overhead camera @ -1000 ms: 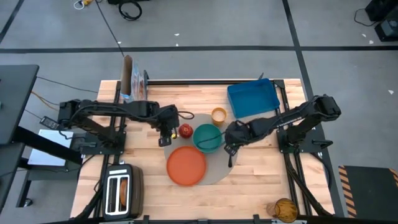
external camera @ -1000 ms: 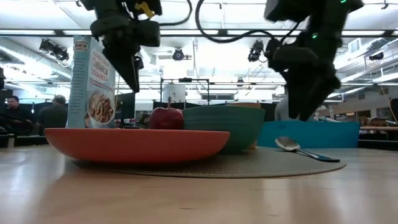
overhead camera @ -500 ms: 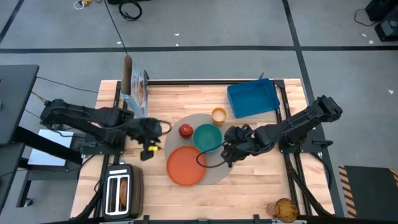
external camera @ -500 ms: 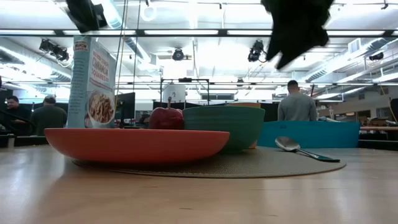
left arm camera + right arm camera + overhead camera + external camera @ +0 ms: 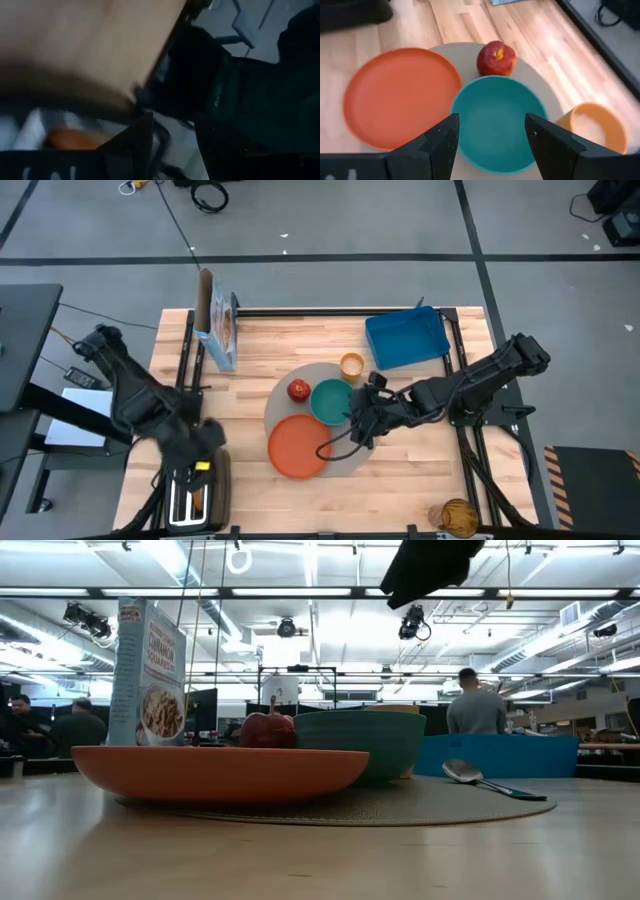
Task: Arrange a breakfast setting
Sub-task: Adjust the apple on the round table mat
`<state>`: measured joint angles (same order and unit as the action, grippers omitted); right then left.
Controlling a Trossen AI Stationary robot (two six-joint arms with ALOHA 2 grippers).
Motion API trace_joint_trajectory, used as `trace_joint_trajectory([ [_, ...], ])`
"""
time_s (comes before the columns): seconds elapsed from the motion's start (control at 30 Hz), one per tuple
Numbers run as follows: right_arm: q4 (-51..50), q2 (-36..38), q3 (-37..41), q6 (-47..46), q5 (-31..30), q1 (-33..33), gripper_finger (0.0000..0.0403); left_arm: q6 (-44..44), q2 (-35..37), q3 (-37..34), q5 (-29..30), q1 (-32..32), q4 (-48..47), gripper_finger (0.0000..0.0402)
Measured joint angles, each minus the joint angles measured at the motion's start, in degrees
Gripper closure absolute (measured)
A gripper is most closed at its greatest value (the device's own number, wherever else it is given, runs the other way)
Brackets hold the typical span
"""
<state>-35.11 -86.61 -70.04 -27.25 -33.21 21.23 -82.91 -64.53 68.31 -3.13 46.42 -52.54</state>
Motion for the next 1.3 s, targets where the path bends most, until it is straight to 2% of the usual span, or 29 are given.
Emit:
trace_joint_trajectory([
  [0.13, 1.3, 0.0, 0.0, 4.4, -1.6, -1.3, 0.0169, -18.6, -2.0, 0.0, -0.5, 7.0, 0.2, 0.0249],
  [0.3, 4.1, -0.4, 0.1, 8.3, -2.5, -2.7, 0.0169, -29.4, -6.7, 0.0, -0.6, 10.2, -5.3, 0.0249],
  [0.53, 4.2, -0.5, 0.1, 10.3, 0.2, -3.1, 0.0169, -31.1, -11.1, 0.0, -1.8, 9.2, -7.6, 0.0249],
  [0.87, 4.2, -0.5, 0.1, 11.0, 1.7, -3.3, 0.0169, -33.8, -10.5, 0.0, -7.5, 9.3, -8.1, 0.0249],
  [1.1, 4.3, -0.5, 0.1, 12.5, 1.8, -4.2, 0.0169, -33.3, -11.6, 0.0, -4.3, 8.6, -10.5, 0.0249],
  [1.3, 4.3, -0.5, 0.1, 13.8, 1.9, -4.7, 0.0169, -33.4, -13.1, 0.0, -4.9, 8.1, -10.5, 0.0249],
])
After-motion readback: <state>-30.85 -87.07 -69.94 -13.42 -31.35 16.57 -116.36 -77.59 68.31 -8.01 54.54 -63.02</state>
